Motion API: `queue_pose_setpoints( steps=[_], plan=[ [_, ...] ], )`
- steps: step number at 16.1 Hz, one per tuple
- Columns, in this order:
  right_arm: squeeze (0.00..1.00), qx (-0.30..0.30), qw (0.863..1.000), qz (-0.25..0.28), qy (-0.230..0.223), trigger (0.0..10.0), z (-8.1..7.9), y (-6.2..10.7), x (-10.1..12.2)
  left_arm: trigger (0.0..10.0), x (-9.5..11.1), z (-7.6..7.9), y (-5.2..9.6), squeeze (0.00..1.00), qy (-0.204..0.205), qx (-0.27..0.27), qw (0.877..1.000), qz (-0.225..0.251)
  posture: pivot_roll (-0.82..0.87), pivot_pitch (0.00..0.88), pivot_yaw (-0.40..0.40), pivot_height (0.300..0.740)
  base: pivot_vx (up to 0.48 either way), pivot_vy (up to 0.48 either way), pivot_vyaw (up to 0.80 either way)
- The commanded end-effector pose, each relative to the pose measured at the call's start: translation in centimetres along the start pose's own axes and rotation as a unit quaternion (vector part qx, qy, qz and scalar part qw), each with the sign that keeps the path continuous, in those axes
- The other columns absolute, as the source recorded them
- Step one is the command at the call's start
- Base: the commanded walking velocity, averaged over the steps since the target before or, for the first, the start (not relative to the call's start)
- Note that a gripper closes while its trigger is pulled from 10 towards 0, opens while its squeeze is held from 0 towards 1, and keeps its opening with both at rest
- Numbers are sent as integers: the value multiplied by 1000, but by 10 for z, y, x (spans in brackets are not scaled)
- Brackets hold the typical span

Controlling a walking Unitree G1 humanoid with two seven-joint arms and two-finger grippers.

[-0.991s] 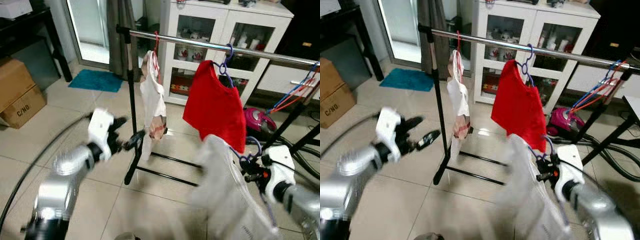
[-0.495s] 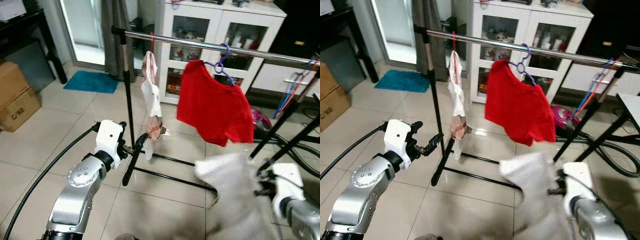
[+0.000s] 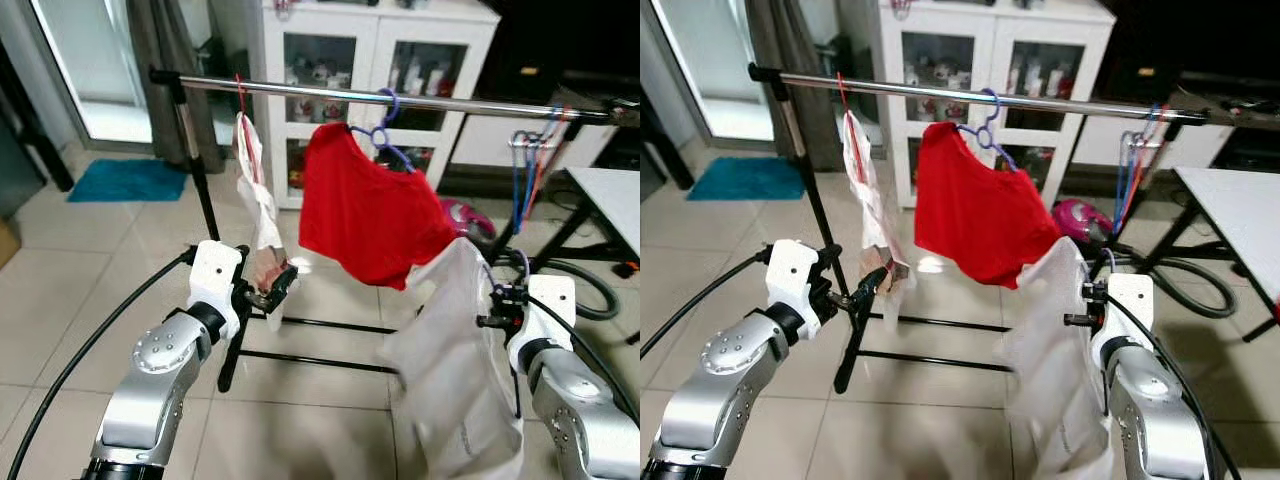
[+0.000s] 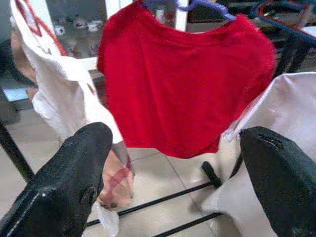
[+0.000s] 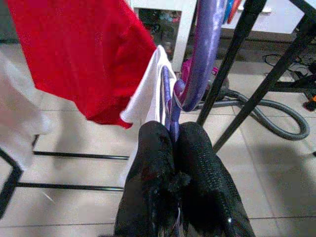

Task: Hang hanger

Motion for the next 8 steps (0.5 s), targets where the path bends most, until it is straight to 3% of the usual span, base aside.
queue_pose_setpoints(
  steps=[1, 8],
  plan=[
    [0, -20, 1000, 21, 6, 10000, 5, -1, 10, 10000, 2, -1, 0, 1000, -4, 1, 1000, 1, 89, 0, -25, 740, 420, 0, 0],
    [0, -96, 995, 0, 22, 10000, 44, 5, 3, 10000, 0, -1, 1, 1000, -26, -21, 999, -9, 78, 0, -23, 740, 421, 0, 0]
  ],
)
Point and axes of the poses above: a point about 5 cm out from each wrist's last joint towards the gripper, its own y axis pointing back from the gripper into the wrist, its own x axis along the axis of the wrist's last joint, z = x × y, the point moved 3 cm from there along -y, pointing out of the wrist towards the gripper, and after that the axes turned 2 degrees about y, right-handed, at the moved point
